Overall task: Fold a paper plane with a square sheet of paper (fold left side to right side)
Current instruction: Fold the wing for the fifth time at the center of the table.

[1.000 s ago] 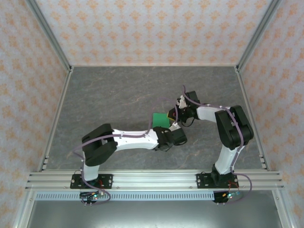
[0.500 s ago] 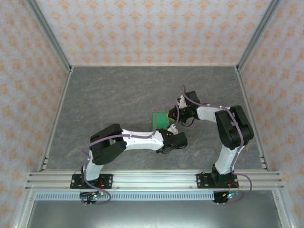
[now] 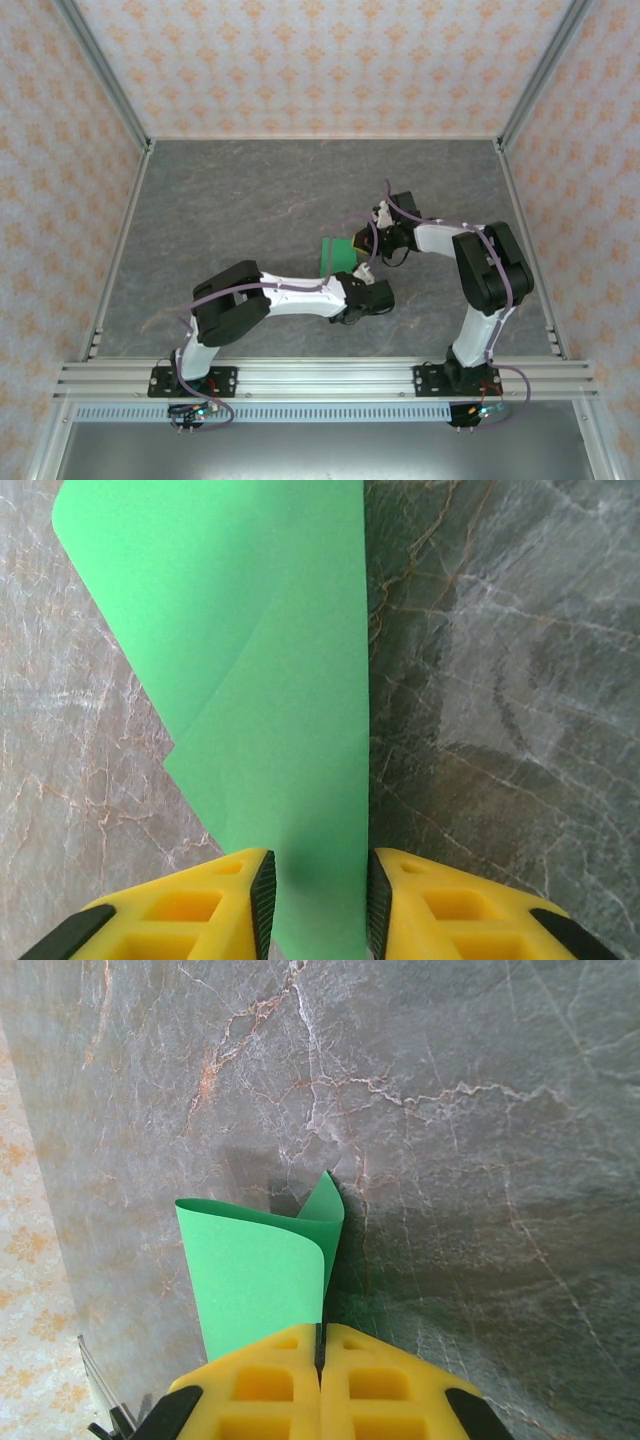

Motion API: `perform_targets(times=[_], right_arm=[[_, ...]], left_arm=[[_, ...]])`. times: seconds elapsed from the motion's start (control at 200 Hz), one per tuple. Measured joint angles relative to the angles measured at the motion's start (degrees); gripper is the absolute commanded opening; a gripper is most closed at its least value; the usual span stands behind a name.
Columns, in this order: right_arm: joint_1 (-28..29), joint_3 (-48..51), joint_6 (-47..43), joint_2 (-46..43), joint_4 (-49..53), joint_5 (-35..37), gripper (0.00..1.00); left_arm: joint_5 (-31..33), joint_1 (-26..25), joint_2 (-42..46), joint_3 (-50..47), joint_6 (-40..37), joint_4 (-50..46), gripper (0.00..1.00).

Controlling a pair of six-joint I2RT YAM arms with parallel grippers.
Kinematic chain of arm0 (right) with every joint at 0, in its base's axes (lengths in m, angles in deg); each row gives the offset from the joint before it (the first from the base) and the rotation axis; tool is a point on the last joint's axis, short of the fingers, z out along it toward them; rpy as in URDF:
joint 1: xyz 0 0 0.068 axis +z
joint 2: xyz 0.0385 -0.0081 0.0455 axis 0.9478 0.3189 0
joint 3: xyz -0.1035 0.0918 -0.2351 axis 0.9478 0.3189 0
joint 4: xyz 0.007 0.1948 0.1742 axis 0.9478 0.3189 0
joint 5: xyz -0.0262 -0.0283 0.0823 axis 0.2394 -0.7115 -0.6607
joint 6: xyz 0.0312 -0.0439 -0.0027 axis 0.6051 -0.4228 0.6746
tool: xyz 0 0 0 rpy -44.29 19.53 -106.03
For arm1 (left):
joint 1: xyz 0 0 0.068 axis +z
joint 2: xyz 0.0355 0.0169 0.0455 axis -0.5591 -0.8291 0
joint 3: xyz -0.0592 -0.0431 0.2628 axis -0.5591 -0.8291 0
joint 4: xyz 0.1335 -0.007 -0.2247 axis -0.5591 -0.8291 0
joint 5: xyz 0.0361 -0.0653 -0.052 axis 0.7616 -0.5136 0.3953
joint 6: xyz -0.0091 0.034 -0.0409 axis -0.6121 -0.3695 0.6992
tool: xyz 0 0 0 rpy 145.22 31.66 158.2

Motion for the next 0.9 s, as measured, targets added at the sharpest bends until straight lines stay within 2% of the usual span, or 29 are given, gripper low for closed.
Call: perform_targets(times=[0.28,0.896], right_arm=[[0.0,0.0,0.0,0.0,0.0,0.0,0.00],[0.0,0.2,0.0,0.0,0.0,0.0,0.00]], left_arm=[[0.0,0.0,-1.5,0.2,0.0,0.0,0.37],[0.6,0.0,-1.5,0.9,0.4,-0.2,0.17]])
